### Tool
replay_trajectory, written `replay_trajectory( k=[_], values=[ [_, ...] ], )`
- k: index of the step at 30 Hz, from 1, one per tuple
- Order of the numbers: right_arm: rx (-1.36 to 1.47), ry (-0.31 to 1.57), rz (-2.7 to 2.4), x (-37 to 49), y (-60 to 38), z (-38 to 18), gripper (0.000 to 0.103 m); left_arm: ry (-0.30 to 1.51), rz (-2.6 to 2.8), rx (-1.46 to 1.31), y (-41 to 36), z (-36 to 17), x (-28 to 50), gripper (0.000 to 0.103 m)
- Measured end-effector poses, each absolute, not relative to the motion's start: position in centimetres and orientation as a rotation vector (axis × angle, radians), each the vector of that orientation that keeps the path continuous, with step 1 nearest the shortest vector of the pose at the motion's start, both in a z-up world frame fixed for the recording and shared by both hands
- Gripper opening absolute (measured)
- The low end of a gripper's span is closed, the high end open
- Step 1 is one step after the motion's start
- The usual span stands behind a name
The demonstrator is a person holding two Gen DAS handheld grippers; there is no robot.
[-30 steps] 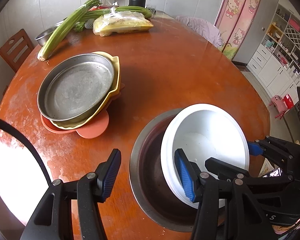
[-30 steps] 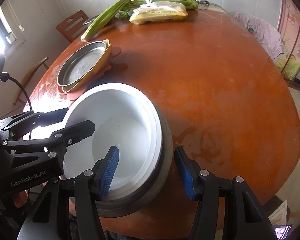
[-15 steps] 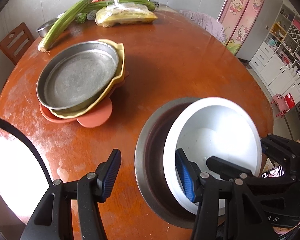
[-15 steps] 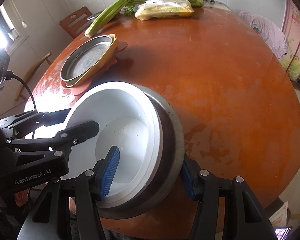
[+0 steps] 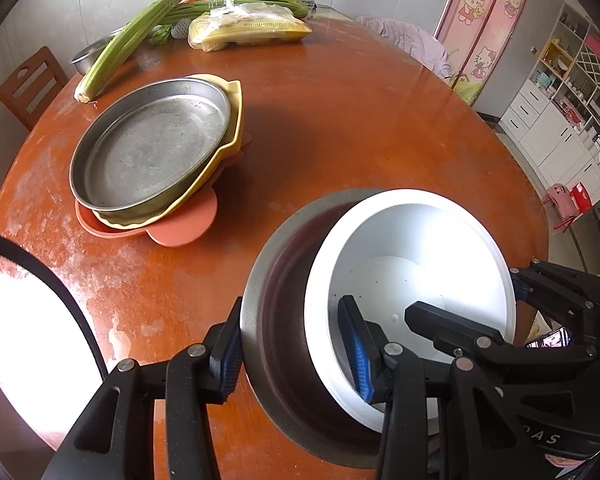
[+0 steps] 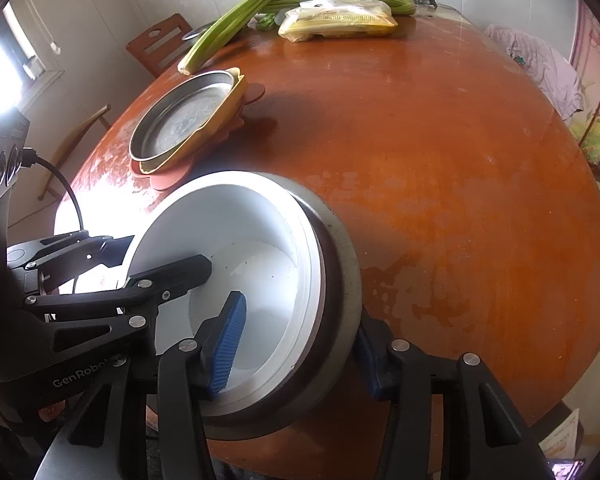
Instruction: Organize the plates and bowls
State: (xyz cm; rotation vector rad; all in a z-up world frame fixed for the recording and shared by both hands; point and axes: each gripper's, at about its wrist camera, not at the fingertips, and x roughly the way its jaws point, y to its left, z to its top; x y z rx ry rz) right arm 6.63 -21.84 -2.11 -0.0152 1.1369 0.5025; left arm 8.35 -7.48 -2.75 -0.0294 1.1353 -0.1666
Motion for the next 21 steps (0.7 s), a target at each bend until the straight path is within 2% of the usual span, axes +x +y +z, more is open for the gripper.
replay_trajectory(
  k=[21],
  values=[
    [0.005,1.117,0.523,7.1,-21.3,-1.2,0.052,1.119,-0.148,-0.044,-6.4,-1.7,8.6,0.045]
  ],
)
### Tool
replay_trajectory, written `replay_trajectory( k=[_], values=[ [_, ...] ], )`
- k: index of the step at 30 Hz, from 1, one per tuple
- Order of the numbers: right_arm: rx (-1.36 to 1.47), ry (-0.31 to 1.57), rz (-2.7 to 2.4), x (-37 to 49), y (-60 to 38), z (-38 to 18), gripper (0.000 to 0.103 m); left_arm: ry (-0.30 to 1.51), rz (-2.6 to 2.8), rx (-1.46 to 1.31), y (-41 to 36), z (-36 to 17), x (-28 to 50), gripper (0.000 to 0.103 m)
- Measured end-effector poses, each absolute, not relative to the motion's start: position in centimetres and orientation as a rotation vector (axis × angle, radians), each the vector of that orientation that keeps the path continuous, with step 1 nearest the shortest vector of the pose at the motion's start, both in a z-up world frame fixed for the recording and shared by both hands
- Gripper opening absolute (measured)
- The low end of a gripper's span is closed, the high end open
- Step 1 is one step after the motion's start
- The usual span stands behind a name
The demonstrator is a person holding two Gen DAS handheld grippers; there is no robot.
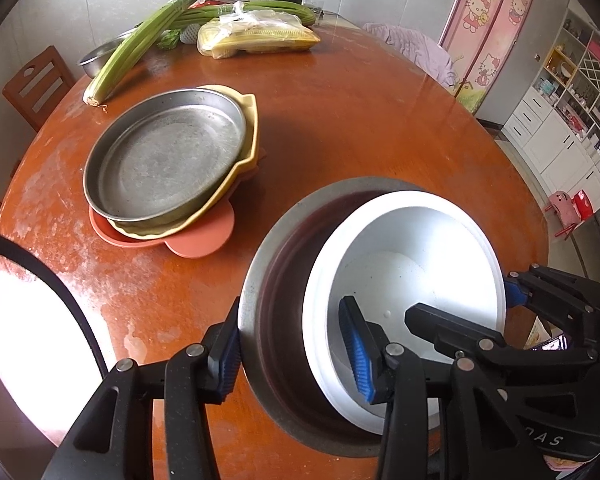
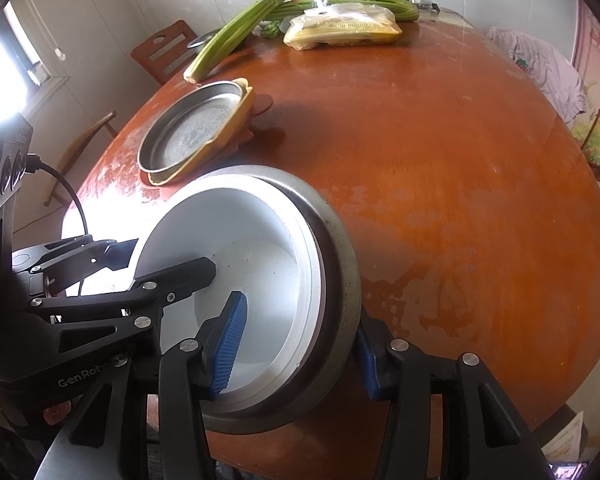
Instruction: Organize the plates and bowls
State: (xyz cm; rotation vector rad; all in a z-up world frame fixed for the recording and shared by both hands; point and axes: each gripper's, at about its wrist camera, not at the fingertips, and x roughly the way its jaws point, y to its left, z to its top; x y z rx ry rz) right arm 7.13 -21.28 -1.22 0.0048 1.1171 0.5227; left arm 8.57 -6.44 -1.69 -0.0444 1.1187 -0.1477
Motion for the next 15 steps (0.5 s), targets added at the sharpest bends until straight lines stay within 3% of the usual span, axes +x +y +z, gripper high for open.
replay_trajectory(
  k=[15],
  values=[
    [-0.018,1.074,0.566,8.1,-18.6,1.3,0.052,1.084,-0.111,-0.093,-3.4,0.5,8.9,0.046]
  ],
)
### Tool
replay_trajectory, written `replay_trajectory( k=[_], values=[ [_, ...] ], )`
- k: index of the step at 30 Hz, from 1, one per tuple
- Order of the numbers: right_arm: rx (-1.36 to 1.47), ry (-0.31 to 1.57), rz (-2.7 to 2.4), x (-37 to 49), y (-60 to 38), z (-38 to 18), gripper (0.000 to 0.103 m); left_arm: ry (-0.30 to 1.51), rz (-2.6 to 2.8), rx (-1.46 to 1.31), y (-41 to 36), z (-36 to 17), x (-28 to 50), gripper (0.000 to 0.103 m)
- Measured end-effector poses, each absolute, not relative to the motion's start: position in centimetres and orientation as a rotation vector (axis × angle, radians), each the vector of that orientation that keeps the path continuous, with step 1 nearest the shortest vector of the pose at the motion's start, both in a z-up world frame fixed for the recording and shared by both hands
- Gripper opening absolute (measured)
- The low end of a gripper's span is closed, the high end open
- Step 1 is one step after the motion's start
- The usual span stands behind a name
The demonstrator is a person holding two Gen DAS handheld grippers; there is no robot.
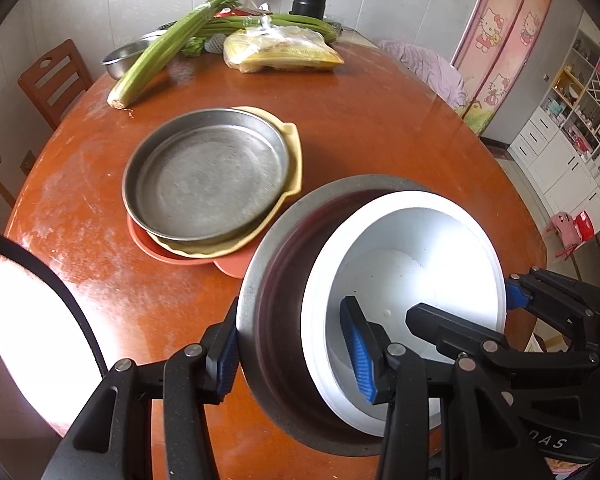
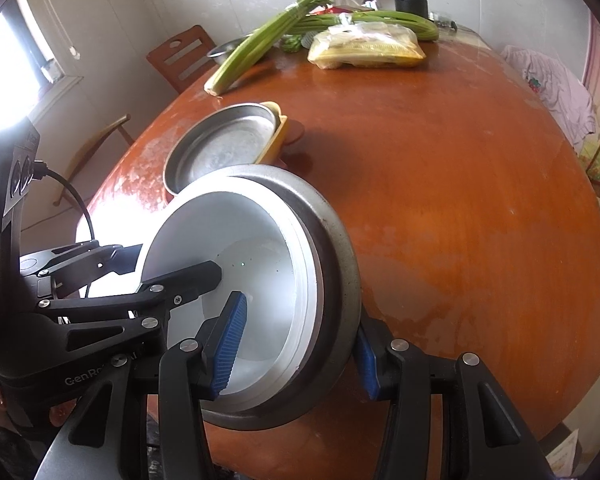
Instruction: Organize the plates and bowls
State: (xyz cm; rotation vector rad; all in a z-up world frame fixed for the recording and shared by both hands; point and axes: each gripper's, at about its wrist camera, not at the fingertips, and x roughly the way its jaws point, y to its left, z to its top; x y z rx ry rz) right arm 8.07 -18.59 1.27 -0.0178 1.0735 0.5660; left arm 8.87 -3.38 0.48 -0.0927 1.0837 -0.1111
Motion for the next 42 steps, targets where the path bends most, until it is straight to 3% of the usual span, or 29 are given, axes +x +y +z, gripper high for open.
replay_trajectory(
  k=[42],
  values=[
    [-0.072,1.006,0.662,15.0,-9.5,5.9,0.052,0.984,-0.036,-0.163,5.6,5.4,14.4,0.047]
  ],
)
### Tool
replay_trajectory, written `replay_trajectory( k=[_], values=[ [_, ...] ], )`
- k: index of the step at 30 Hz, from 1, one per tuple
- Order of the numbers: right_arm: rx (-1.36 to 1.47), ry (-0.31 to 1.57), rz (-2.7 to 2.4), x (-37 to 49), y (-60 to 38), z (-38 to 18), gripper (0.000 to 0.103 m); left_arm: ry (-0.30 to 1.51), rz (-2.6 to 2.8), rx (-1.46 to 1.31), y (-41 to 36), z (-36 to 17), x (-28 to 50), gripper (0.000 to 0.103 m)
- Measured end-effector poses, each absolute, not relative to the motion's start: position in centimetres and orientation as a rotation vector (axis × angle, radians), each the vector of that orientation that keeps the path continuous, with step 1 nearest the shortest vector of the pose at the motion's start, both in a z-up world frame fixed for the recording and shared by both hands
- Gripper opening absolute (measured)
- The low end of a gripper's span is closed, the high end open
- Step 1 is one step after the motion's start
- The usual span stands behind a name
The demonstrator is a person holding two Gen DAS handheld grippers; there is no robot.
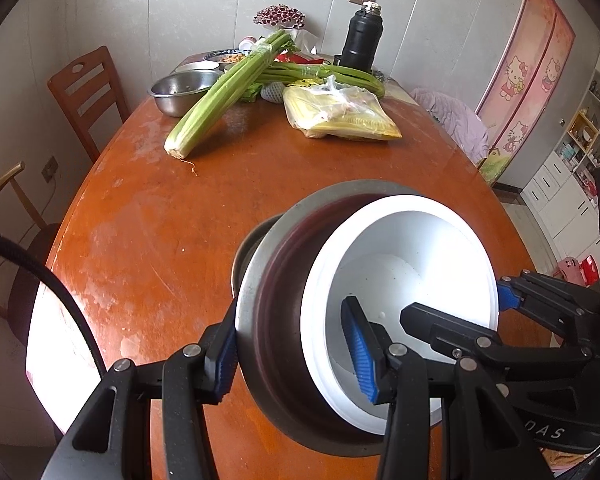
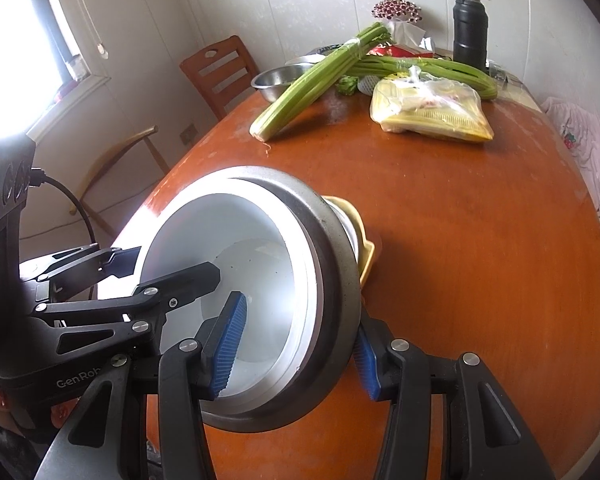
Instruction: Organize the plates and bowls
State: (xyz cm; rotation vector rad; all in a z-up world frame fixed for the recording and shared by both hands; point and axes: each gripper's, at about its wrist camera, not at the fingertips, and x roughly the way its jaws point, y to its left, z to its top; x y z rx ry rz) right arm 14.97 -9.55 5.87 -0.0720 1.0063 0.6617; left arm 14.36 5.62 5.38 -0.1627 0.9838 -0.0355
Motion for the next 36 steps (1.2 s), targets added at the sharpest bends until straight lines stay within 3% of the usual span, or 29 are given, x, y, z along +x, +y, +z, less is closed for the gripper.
replay_trajectory(
  k=[36],
  values=[
    [-0.068,1.093,0.635,19.7,-6.9,2.0,0.051,1.038,0.007,-0.144,7.5,1.5,19.0,0.045]
  ],
)
